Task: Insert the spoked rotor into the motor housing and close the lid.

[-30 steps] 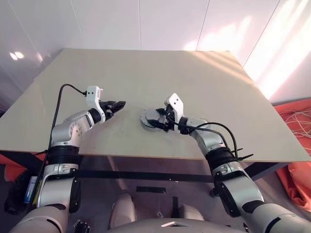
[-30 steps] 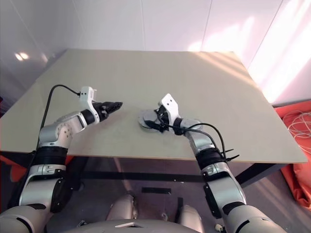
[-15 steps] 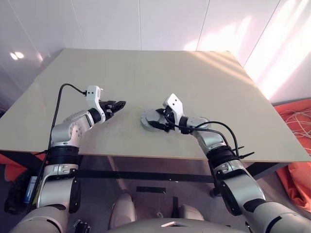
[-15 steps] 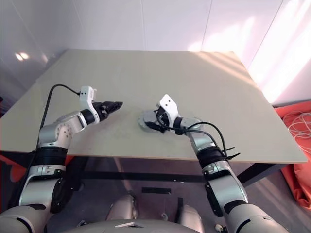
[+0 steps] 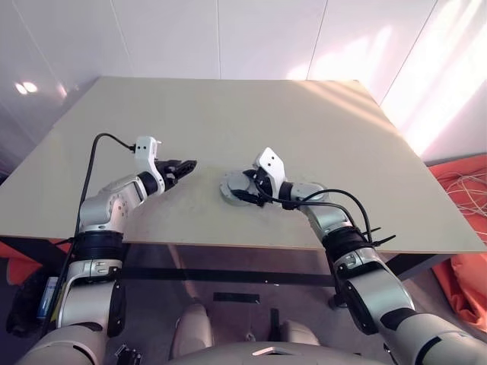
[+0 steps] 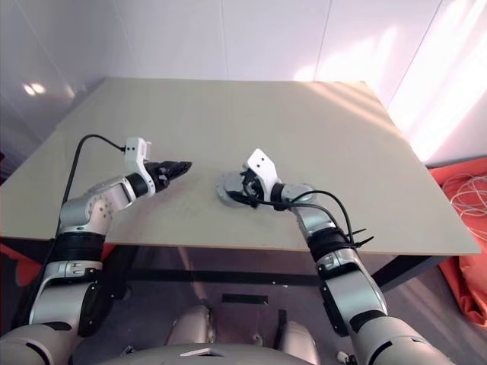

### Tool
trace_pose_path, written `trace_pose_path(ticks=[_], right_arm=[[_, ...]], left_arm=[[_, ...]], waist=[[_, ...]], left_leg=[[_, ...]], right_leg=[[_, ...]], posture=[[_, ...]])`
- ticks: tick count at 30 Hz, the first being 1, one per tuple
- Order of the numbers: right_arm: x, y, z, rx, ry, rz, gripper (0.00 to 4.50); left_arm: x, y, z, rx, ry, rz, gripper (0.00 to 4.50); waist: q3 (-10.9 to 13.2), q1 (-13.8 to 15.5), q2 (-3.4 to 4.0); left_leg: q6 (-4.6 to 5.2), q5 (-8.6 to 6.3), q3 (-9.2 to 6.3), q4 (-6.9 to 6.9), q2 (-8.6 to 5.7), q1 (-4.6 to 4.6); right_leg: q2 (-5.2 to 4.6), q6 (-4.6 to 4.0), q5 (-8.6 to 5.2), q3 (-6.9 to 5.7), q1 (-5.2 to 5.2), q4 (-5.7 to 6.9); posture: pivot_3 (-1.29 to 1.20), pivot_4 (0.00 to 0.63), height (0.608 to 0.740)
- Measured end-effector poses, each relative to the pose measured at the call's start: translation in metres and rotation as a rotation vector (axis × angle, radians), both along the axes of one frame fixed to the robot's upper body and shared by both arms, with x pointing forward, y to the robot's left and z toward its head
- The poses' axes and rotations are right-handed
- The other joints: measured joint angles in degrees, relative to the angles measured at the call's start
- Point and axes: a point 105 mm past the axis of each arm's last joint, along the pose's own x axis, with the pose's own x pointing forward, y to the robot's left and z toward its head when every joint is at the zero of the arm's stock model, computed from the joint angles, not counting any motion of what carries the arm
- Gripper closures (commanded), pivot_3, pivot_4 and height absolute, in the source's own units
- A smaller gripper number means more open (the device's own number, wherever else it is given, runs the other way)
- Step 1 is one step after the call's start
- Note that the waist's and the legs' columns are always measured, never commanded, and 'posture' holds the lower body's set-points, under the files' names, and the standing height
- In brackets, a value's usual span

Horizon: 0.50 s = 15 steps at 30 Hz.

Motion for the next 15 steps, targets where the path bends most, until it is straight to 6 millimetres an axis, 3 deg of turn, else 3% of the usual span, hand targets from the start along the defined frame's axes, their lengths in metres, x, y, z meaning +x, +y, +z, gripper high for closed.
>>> trace_pose_path(ticks=[6, 11, 15], right_arm=[[0.0, 0.0, -0.001, -0.006, 0.005, 0.006, 1.31], [0.001, -0.001, -0.001, -0.011, 0.006, 0.007, 1.31], [0.001, 0.0, -0.001, -0.013, 0.004, 0.011, 1.31]], left_arm=[[-0.002, -0.008, 0.0, -0.053, 0.025, -0.015, 1.27], [-0.01, -0.056, 0.004, -0.262, 0.084, -0.142, 1.27], [-0.013, -0.088, 0.004, -0.358, 0.141, -0.234, 2.14]], waist=[[0.0, 0.0, 0.0], [0.0, 0.1, 0.0], [0.0, 0.0, 0.0]], left_leg=[[0.01, -0.01, 0.03, -0.05, -0.02, 0.13], [0.02, -0.01, 0.06, -0.04, -0.06, 0.21], [0.02, -0.01, 0.07, -0.12, -0.06, 0.25]], right_leg=[[-0.02, 0.0, -0.01, 0.04, 0.1, -0.03], [-0.07, 0.0, 0.0, 0.08, 0.17, -0.04], [-0.06, 0.0, -0.01, 0.09, 0.16, -0.07]], posture=[[0.0, 0.0, 0.74], [0.0, 0.0, 0.74], [0.0, 0.0, 0.74]])
